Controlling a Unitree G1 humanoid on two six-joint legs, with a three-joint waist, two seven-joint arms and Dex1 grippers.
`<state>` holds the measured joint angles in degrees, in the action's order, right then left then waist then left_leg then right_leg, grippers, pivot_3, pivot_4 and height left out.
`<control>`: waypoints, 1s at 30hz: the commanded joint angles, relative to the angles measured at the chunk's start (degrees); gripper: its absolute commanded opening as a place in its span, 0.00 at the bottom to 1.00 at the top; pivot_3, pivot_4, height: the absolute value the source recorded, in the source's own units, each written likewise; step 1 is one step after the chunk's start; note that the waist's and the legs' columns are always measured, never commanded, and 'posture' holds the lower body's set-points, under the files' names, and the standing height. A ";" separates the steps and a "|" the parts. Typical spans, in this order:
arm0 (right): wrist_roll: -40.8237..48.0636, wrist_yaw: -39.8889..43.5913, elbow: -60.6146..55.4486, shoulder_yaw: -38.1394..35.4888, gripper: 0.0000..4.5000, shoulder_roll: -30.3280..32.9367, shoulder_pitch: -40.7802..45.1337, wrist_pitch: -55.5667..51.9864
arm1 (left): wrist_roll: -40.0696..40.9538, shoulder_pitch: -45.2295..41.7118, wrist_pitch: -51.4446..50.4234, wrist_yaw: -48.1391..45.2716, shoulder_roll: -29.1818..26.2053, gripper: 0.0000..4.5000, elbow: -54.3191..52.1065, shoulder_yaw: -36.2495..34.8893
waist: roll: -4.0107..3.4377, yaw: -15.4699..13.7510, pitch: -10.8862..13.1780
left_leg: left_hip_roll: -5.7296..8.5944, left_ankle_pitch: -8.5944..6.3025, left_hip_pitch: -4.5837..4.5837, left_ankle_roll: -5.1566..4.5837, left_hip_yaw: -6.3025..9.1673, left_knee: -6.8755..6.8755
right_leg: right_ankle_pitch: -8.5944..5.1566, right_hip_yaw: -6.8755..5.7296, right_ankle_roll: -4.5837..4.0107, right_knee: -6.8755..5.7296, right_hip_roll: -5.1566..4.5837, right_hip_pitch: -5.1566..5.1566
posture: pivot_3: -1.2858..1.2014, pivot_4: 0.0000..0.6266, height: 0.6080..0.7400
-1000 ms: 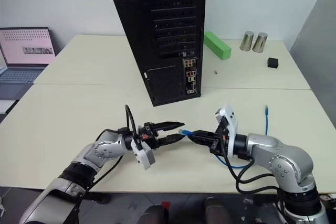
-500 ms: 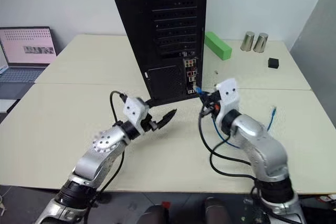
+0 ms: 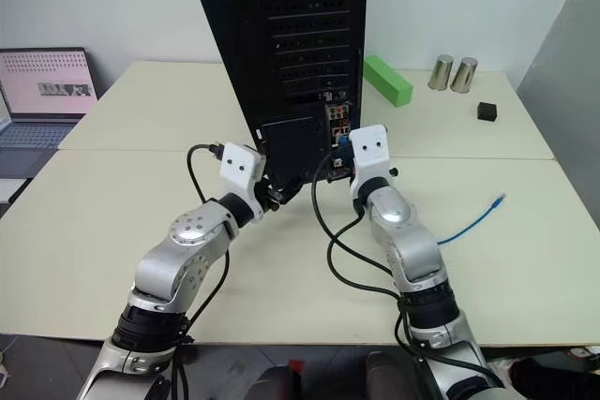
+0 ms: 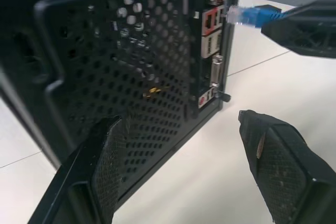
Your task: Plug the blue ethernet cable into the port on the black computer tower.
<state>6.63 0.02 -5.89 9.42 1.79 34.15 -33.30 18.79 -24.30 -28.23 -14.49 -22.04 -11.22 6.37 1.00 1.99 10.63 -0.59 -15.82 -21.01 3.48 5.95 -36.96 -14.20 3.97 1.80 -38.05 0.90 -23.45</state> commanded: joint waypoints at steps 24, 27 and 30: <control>-3.76 -0.84 7.18 -3.36 0.00 -3.49 5.14 5.18 | -4.32 1.36 1.41 -6.45 1.29 0.78 -5.23 -0.39 | 0.00 0.13 0.00 | 0.01 0.00 -0.02 -0.01 -0.04 0.00 | -0.01 0.03 0.01 0.00 -0.02 -0.03 | 0.52 0.24 1.00; -3.89 -0.64 7.69 -3.18 0.00 -3.60 5.32 5.18 | -4.61 1.44 1.47 -6.80 1.45 0.78 -5.30 -0.51 | 0.00 0.26 0.00 | 0.00 0.00 -0.02 -0.01 -0.05 0.00 | -0.01 0.03 0.01 -0.01 -0.02 -0.03 | 0.52 0.24 1.00; -3.96 -0.46 8.57 -3.07 0.00 -3.74 5.67 5.31 | -4.87 1.51 1.74 -7.05 1.51 0.78 -5.11 -0.62 | 0.00 0.36 0.00 | 0.00 0.00 -0.02 -0.01 -0.05 0.00 | 0.00 0.03 0.01 0.00 -0.02 -0.03 | 0.52 0.24 1.00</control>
<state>3.35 -0.25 2.81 7.04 -1.39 37.79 -29.41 14.56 -22.53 -28.06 -20.96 -20.72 -13.96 6.39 0.99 2.34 10.63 -0.59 -15.82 -21.03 3.47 5.91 -36.96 -14.20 4.01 1.80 -38.04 0.87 -23.48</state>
